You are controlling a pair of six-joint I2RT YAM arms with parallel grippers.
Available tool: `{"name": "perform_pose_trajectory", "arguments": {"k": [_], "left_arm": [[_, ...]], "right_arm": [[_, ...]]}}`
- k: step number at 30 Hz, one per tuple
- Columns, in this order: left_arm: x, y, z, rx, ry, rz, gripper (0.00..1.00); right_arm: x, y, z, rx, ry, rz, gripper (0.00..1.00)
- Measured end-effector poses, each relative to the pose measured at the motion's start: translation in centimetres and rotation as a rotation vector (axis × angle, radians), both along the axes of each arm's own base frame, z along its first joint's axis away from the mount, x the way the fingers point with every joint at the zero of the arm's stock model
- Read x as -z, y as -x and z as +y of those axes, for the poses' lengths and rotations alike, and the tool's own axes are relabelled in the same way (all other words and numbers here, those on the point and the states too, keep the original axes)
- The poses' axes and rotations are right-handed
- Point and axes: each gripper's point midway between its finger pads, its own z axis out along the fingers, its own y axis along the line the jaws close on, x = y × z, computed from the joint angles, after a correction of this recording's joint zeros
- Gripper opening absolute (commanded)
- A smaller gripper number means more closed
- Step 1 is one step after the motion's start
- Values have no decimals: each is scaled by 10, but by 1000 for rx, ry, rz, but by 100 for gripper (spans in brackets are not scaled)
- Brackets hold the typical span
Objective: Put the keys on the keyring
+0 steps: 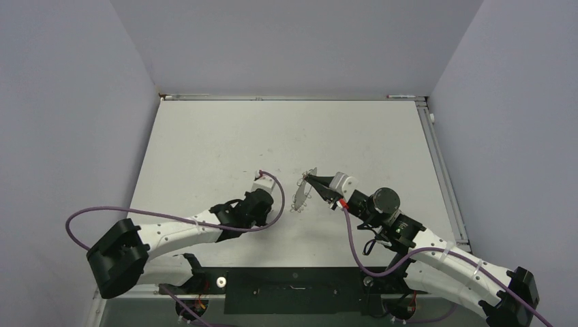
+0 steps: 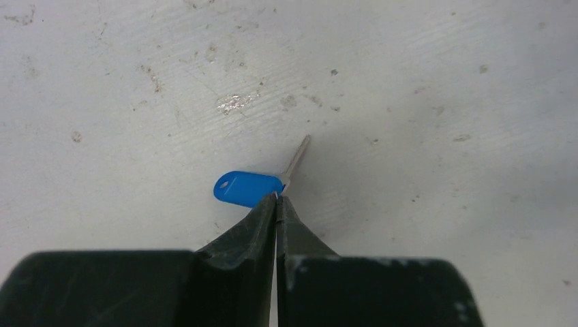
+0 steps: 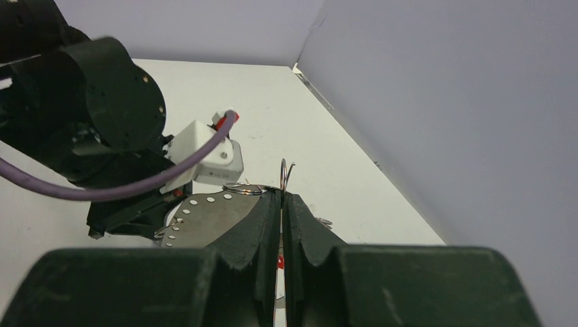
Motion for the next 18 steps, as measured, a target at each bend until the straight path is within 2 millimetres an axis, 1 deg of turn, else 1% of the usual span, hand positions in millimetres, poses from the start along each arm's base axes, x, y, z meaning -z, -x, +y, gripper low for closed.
{"name": "perform_pose_trajectory", "arguments": {"k": [6,11,13,18], "left_arm": [[-40,3,-10,31,167,-47,0],[-61,14,-17,69,278,-44,0],[-72,18,-18,82,318,-50,0],[-107,29,-16,107,431,-88,0]], "right_arm": [[-2,0,-1,2,-4,-4,5],[-2,1,-1,1,-6,-4,5],[-3,1,-1,0,-8,-6,5],[-9,6,-2,-12,-21,-18,5]]}}
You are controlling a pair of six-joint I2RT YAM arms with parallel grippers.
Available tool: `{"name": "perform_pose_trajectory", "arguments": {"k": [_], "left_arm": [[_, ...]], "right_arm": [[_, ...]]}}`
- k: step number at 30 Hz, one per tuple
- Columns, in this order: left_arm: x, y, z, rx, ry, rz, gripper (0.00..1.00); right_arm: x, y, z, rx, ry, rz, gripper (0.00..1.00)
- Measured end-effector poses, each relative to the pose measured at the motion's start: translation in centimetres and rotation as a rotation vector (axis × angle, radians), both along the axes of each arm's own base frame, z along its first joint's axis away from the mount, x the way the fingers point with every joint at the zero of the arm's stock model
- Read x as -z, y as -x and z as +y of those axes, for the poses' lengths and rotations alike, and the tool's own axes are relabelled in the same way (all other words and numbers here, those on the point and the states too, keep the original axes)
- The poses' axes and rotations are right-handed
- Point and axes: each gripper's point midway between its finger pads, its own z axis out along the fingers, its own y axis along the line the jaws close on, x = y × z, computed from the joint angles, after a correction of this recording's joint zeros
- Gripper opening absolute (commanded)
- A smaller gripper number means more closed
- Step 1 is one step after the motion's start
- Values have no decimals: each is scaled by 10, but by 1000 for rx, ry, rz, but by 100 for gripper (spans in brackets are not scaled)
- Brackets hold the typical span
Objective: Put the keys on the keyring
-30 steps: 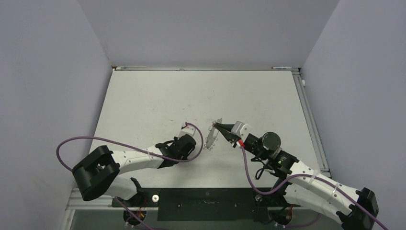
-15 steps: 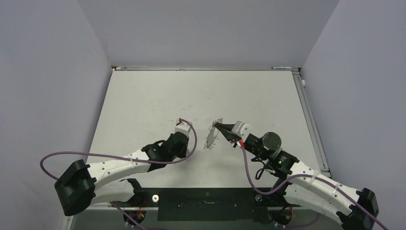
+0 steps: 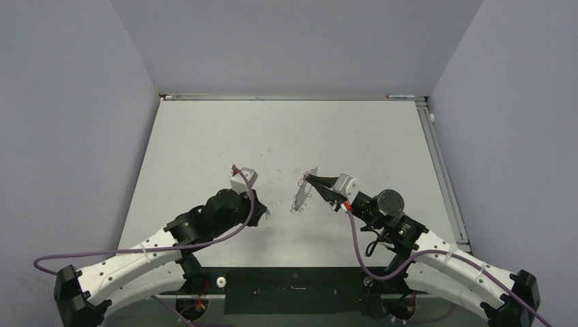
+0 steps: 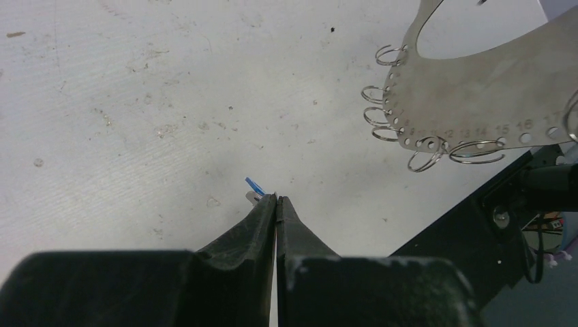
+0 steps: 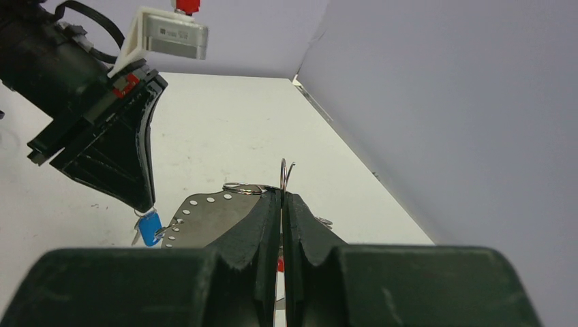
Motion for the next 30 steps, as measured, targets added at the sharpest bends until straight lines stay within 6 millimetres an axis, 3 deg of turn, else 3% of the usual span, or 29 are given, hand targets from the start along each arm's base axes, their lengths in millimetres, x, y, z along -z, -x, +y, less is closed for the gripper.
{"name": "perform_pose_trajectory", "arguments": {"k": [9,20,23,30], "left_arm": [[-69,8,5,78,36,-108,0],[-102,11,36,201,-86,-451,0],[-96,10,39,224,-102,-553,0],[-48,10,39,309,-165,-611,0]], "right_arm": [[-6,10,2,-53,-9,-18,5],[-4,23,11,-140,1,-23,5],[2,25,15,-167,15,-15,5],[15,36,28,-263,35,-22,5]]}}
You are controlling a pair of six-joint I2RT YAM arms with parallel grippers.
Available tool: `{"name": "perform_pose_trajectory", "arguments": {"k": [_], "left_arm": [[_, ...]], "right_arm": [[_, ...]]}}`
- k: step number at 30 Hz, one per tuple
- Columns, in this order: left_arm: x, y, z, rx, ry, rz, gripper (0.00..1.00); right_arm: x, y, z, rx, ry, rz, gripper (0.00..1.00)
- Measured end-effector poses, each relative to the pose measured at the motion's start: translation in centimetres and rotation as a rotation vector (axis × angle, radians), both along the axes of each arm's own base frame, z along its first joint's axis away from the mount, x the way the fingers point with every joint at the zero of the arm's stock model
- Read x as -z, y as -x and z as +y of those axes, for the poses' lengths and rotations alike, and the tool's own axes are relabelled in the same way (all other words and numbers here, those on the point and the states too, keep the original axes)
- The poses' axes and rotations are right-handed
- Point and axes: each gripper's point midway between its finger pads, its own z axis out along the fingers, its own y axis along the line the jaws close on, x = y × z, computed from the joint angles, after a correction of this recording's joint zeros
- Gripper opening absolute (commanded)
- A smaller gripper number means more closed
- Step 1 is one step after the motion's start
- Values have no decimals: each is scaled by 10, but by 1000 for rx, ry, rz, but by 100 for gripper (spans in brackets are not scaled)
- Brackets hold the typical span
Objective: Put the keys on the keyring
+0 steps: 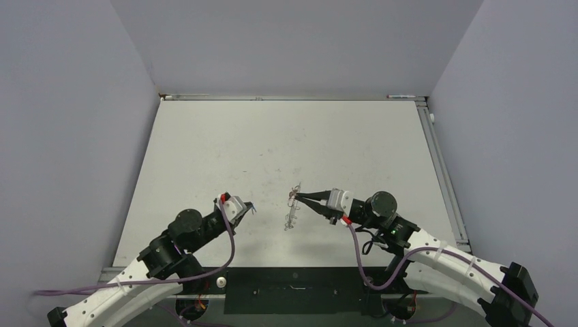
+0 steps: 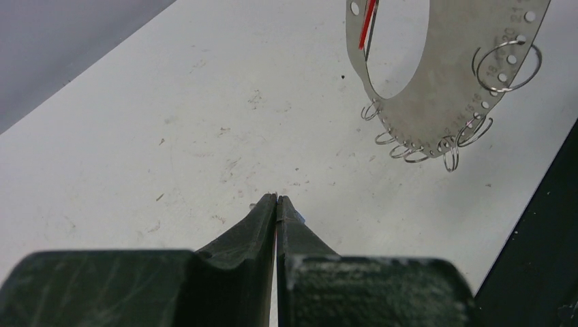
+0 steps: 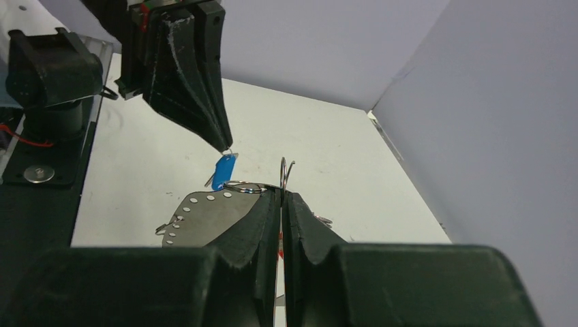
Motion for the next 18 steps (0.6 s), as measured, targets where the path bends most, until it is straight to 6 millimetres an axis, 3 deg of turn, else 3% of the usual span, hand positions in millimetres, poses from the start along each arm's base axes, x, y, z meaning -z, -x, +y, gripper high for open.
{"name": "perform_pose_trajectory", "arguments": {"k": [8,18], "left_arm": [[-7,5,-8,89,15,-59,0],[-1,7,-12,143,50,-59,0]], "right_arm": [[39,20,11,-96,34,-43,5],[42,44,27,-65,89,-264,5]]}}
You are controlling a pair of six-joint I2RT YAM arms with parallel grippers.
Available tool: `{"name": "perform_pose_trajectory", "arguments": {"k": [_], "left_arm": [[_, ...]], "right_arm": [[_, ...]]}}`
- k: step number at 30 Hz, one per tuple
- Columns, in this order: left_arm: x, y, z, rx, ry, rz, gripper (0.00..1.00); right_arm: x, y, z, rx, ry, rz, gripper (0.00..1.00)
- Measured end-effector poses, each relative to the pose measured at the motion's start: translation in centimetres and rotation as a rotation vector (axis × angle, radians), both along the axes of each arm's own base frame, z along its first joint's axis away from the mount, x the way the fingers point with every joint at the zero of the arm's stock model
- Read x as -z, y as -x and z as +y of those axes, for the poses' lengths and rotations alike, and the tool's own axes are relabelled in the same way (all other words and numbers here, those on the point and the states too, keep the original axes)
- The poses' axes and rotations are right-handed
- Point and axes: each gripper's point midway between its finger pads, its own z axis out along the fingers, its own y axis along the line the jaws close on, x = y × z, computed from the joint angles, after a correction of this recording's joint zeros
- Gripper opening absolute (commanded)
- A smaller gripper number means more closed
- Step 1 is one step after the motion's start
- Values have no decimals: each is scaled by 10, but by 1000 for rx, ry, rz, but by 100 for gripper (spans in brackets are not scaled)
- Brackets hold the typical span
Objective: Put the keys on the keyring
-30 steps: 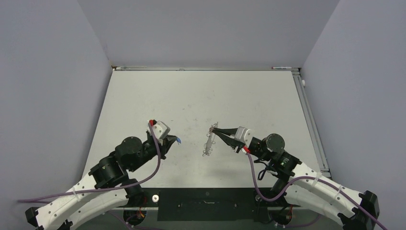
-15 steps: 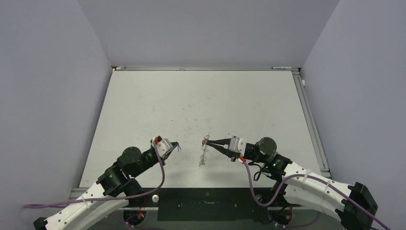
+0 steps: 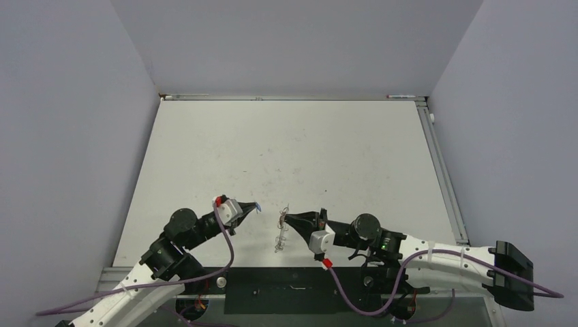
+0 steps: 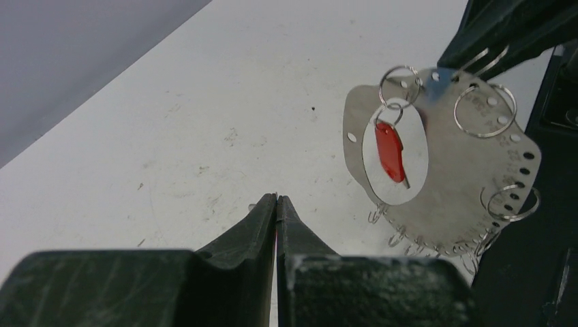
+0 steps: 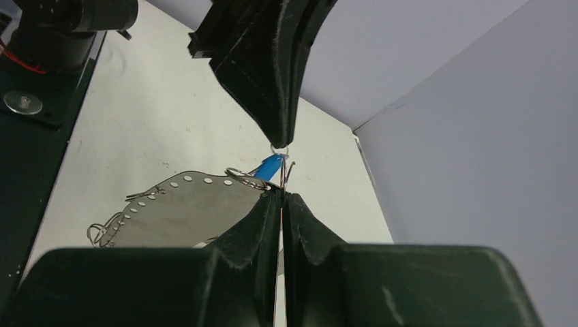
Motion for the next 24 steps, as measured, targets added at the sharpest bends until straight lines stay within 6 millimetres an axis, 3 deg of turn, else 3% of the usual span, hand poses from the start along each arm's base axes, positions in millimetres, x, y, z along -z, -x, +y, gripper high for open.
{"name": "perform_pose_trajectory", "arguments": {"k": [6,15,19,24], "left_arm": [[-16,-3,-3,36,78,-25,0],[-19,9,-9,111,107,-48,0],[-20,17,-14,166,111,-50,0],[-24,26,-18,224,134,-69,0]], "right_arm": [[18,10,8,26,102,-141,5],[46,6,8,38,217,-147,5],[45,1,10,48,236,-102,5],[28,-4,13,30,213,-15,5]]}}
